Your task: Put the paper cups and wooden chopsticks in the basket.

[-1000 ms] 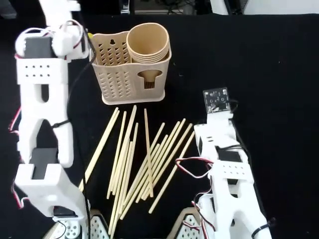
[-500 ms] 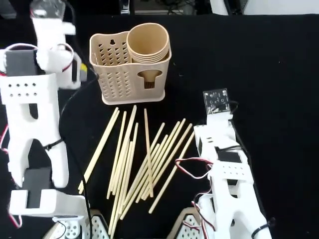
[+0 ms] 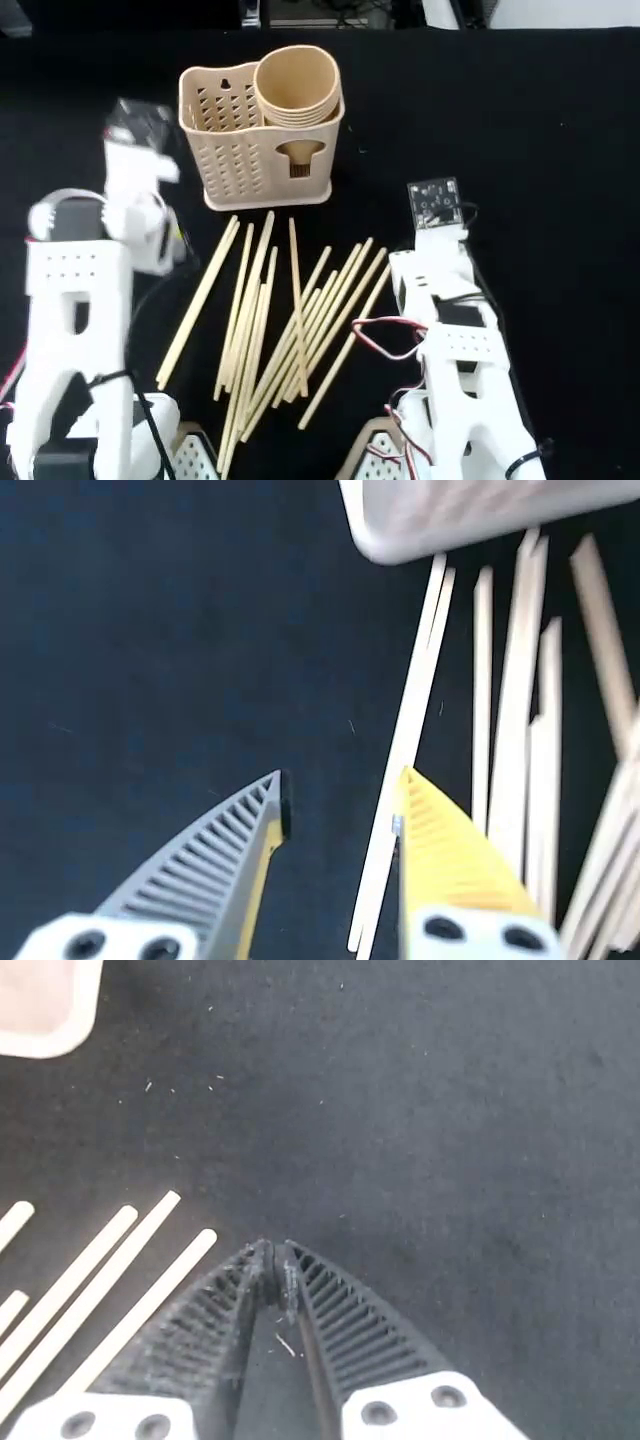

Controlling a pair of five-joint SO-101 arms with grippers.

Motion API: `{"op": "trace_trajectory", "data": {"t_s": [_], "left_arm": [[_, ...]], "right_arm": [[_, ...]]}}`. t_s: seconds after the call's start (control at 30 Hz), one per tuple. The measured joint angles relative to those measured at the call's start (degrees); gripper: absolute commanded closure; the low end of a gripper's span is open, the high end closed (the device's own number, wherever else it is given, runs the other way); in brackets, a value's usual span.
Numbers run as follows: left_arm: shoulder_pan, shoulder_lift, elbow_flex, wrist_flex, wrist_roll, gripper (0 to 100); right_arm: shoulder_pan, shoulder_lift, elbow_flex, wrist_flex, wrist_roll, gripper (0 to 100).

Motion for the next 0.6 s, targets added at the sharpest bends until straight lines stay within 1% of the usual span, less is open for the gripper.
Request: {"op": "trace_trajectory", "data": {"t_s": [0.1,0.2,0.37,0.6], "left_arm": [[0.0,0.4,13.0,-10.9,-3.3,81],[0.0,2.3,18.2,-17.0,-5.9,81],[0.0,7.4,18.5,-21.2,-6.2,81],[0.0,17.8,13.3,-21.7,-5.6,81]], "right_arm": [[0.0,0.0,0.0,0.0,0.0,98.6],[0.0,0.0,0.0,0.0,0.0,98.6],[0.1,0.0,0.0,0.0,0.0,98.6],[0.1,0.0,0.0,0.0,0.0,98.6]]}}
